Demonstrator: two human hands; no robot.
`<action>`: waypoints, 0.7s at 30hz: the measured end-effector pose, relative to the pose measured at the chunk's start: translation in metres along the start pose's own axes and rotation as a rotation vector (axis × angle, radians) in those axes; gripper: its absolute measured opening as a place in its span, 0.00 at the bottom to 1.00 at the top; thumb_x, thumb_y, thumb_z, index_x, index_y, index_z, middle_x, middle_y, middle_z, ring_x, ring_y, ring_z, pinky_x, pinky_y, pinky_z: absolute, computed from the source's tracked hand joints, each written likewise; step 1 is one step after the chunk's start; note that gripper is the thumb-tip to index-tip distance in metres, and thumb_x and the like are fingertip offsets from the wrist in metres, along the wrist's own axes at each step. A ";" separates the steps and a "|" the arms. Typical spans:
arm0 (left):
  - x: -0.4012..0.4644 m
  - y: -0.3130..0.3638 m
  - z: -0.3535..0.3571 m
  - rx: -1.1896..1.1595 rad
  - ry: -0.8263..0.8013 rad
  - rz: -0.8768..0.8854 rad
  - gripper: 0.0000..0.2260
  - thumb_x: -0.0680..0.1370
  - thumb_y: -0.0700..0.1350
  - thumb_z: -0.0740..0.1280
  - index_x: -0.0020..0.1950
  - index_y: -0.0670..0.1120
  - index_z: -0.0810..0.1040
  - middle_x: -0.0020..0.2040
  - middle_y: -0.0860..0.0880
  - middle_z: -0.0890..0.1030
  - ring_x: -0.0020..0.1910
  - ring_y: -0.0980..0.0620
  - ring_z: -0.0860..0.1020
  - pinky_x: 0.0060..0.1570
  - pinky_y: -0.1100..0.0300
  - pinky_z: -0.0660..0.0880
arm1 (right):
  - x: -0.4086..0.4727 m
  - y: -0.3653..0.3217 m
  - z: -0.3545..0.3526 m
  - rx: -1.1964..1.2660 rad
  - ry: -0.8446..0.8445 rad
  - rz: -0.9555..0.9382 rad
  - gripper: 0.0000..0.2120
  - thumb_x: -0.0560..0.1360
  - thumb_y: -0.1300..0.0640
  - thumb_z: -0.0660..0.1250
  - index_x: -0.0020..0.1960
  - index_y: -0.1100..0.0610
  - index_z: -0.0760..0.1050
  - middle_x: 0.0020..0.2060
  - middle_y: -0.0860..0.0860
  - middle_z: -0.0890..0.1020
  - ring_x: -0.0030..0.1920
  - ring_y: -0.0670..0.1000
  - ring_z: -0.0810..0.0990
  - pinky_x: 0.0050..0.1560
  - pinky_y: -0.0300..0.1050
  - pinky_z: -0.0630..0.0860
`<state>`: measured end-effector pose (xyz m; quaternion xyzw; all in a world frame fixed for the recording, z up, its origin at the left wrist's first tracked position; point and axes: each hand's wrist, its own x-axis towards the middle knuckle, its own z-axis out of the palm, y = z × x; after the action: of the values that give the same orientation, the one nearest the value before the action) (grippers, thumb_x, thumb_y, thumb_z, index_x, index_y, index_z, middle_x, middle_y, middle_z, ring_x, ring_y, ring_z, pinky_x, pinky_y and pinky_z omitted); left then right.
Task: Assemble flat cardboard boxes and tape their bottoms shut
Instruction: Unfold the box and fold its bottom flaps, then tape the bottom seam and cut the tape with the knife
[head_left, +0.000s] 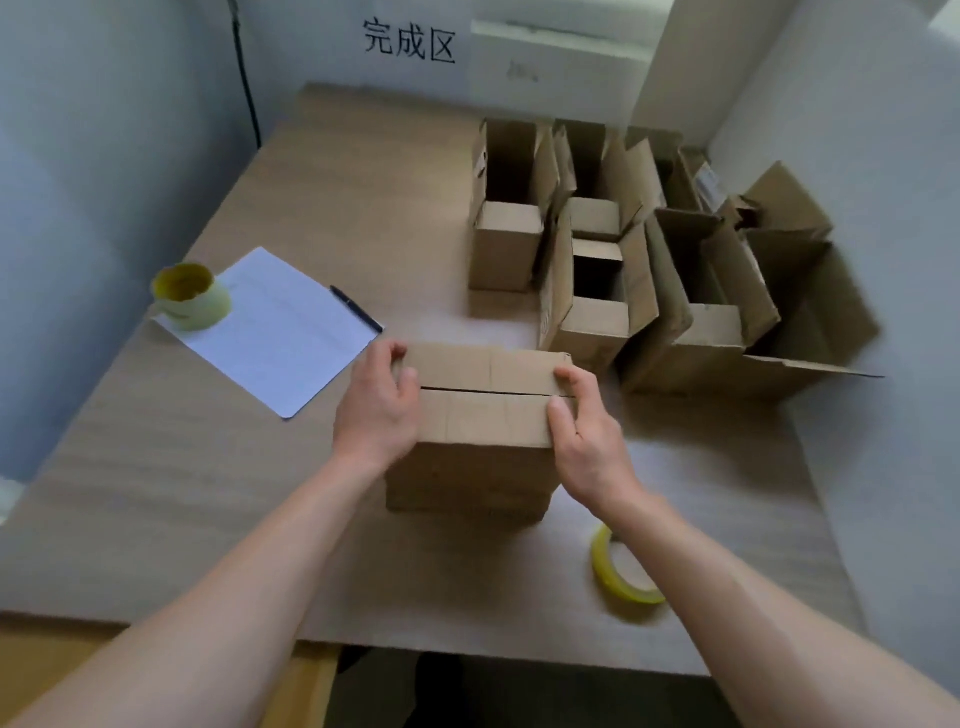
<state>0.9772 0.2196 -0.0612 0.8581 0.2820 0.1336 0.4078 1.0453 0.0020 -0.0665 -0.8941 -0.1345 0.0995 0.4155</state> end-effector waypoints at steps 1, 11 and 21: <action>0.002 -0.001 0.001 -0.002 -0.007 0.003 0.11 0.81 0.46 0.57 0.63 0.49 0.68 0.61 0.50 0.74 0.59 0.50 0.73 0.53 0.57 0.67 | -0.001 0.003 -0.001 -0.005 -0.010 -0.006 0.17 0.82 0.47 0.55 0.70 0.43 0.61 0.60 0.50 0.76 0.53 0.50 0.73 0.52 0.44 0.67; 0.002 0.022 0.006 0.647 -0.232 0.330 0.24 0.76 0.65 0.51 0.66 0.53 0.64 0.79 0.51 0.53 0.77 0.41 0.47 0.65 0.40 0.64 | 0.003 0.013 -0.005 0.001 -0.014 -0.062 0.19 0.77 0.41 0.53 0.68 0.38 0.60 0.56 0.46 0.76 0.52 0.48 0.75 0.50 0.40 0.66; -0.002 0.016 -0.005 0.601 -0.272 0.347 0.34 0.68 0.75 0.52 0.68 0.59 0.65 0.76 0.56 0.59 0.77 0.45 0.50 0.69 0.45 0.63 | -0.066 0.099 -0.067 -0.315 -0.181 -0.230 0.20 0.68 0.45 0.67 0.60 0.42 0.73 0.56 0.39 0.77 0.56 0.42 0.76 0.52 0.37 0.74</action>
<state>0.9793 0.2131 -0.0457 0.9844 0.1023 -0.0031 0.1428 1.0180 -0.1281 -0.0959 -0.9142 -0.2862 0.1090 0.2656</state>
